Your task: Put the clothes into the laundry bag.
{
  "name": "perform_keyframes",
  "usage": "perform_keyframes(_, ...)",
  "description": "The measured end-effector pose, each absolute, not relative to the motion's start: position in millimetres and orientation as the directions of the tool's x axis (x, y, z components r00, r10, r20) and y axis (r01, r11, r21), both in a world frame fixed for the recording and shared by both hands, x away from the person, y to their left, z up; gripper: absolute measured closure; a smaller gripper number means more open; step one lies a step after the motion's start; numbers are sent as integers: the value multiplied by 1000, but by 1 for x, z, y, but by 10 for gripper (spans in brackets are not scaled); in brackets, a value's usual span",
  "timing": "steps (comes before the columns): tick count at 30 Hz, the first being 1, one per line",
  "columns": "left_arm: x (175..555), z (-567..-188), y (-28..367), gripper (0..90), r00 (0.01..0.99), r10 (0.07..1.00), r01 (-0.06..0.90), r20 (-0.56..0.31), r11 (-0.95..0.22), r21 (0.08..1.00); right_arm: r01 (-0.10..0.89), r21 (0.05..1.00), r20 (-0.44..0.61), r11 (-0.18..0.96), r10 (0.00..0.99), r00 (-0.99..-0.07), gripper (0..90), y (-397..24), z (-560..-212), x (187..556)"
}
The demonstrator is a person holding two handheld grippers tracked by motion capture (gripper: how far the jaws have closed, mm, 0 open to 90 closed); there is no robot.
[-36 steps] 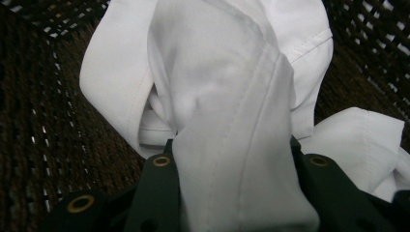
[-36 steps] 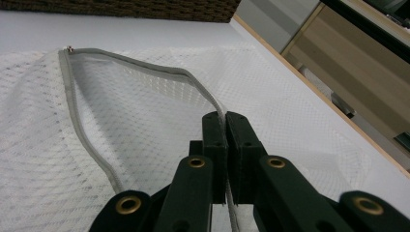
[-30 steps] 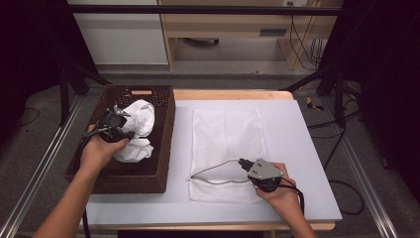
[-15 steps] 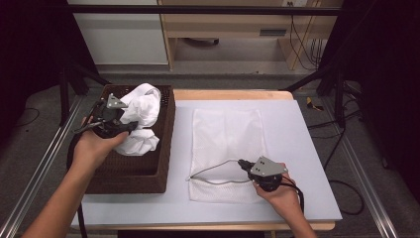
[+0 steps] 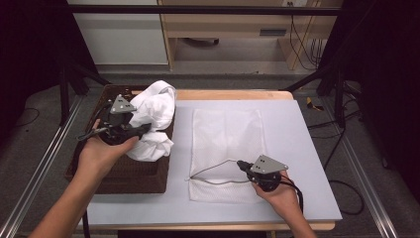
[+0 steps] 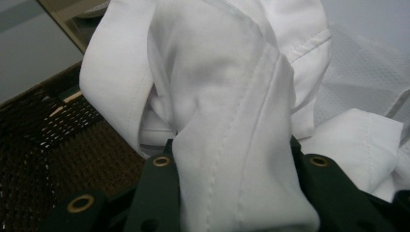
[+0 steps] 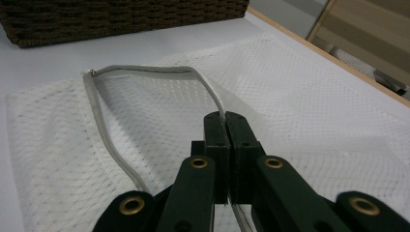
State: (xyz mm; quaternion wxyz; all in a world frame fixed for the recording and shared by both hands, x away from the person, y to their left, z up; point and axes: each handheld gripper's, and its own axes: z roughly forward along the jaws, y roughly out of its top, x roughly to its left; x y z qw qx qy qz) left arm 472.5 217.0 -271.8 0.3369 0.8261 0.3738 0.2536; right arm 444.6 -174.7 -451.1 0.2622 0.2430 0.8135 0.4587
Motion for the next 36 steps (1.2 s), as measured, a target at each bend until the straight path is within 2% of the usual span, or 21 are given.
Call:
perform_keyframes(8,458,-267,193,648,647,743,408,169,-525,747,197,890,-131,410,645,-753,888,-178,-452,448)
perform_keyframes(16,445,-267,172,648,695,707,380,131,-515,768,218,899,-88,379,646,-758,888,-181,-453,450)
perform_keyframes(24,436,-285,147,648,746,658,356,99,-520,777,254,905,-32,342,649,-760,888,-183,-455,453)
perform_keyframes(36,428,-308,133,648,781,622,360,58,-524,772,289,912,28,292,657,-753,888,-189,-457,456)
